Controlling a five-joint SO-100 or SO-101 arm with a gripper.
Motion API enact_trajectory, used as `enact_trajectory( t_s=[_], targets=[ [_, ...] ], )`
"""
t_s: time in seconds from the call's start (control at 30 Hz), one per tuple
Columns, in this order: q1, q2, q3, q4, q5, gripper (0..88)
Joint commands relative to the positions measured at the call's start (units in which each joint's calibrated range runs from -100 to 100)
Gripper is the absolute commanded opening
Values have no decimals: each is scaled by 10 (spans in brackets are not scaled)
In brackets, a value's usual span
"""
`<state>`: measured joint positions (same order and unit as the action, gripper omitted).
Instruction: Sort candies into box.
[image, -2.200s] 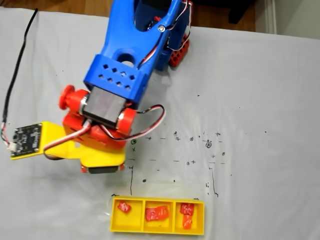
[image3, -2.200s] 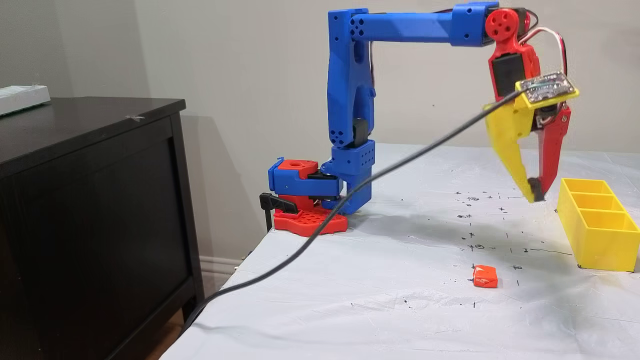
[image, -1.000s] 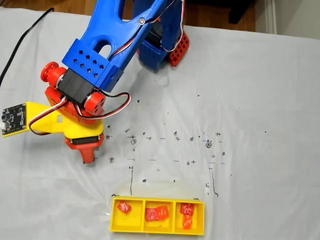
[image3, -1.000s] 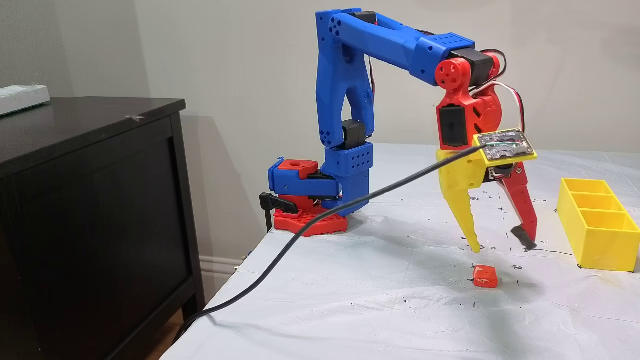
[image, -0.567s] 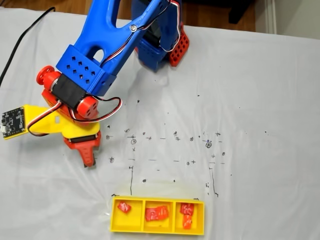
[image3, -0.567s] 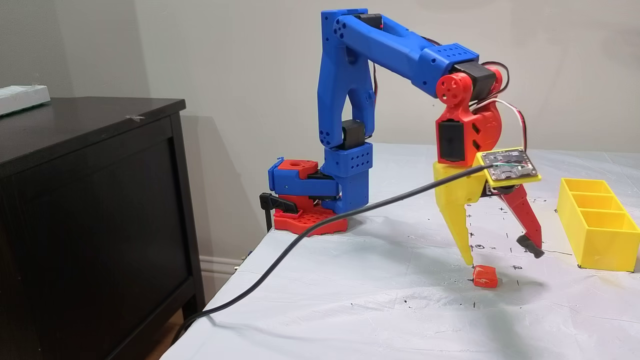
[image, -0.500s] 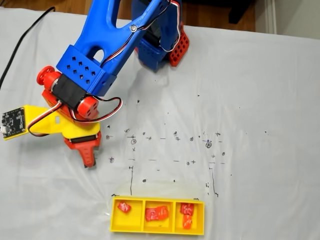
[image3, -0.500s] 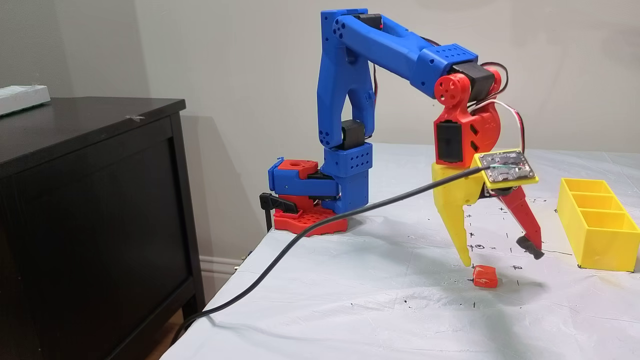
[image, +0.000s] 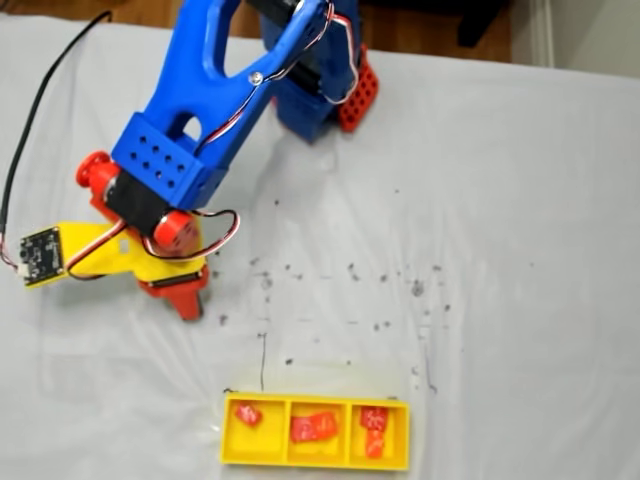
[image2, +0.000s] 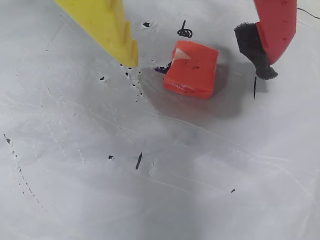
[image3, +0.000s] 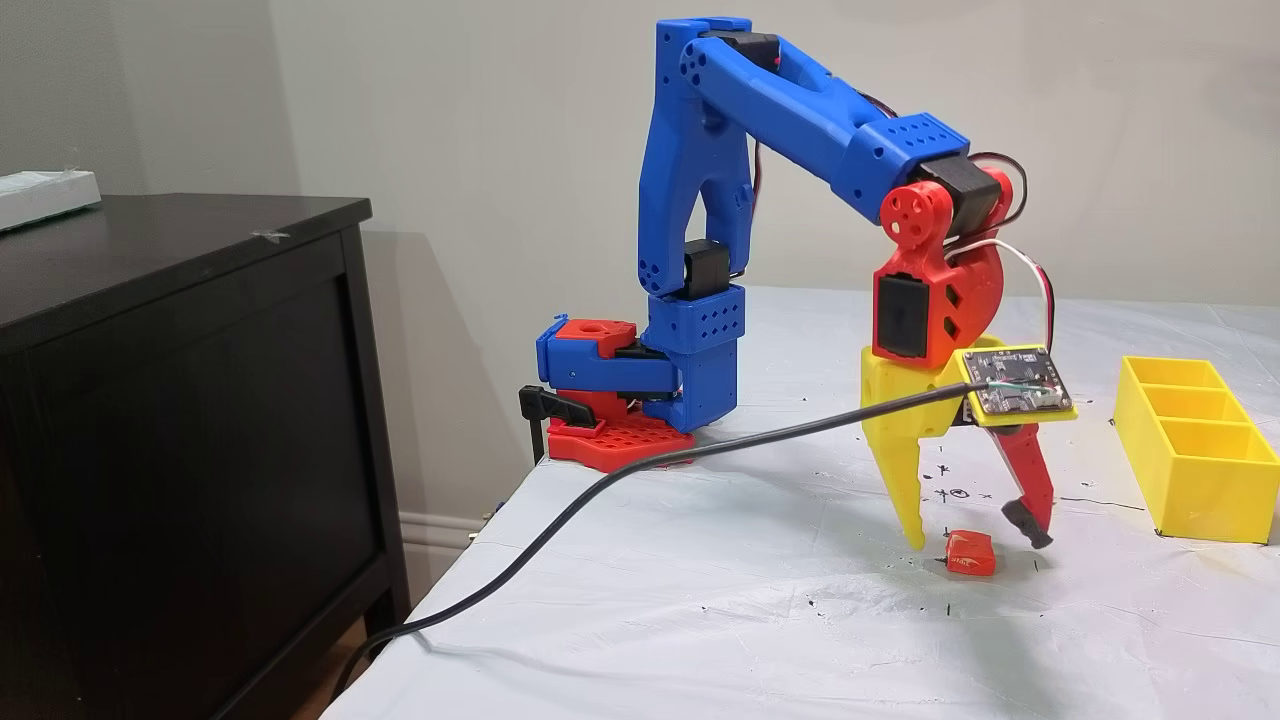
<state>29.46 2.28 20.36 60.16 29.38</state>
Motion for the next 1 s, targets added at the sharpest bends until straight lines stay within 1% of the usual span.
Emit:
enact_trajectory(
  t_s=[0.0,0.17,0.3,0.33,0.37,0.4,0.43,0.7,0.97],
  targets=[
    [-10,-1,-39,-13,-2,290],
    [-14,14,-36,-36,-5,283],
    [-16,21,-36,-39,-5,235],
    [-16,21,-36,-39,-5,197],
    [-16,19,-35,-41,-4,99],
    [-16,12,-27,-53,-5,19],
    [-16,8,-21,-60,-6,2],
    [-14,-40,36,-108,0,2],
    [-35,-123,32,-108,-20,2]
  ],
)
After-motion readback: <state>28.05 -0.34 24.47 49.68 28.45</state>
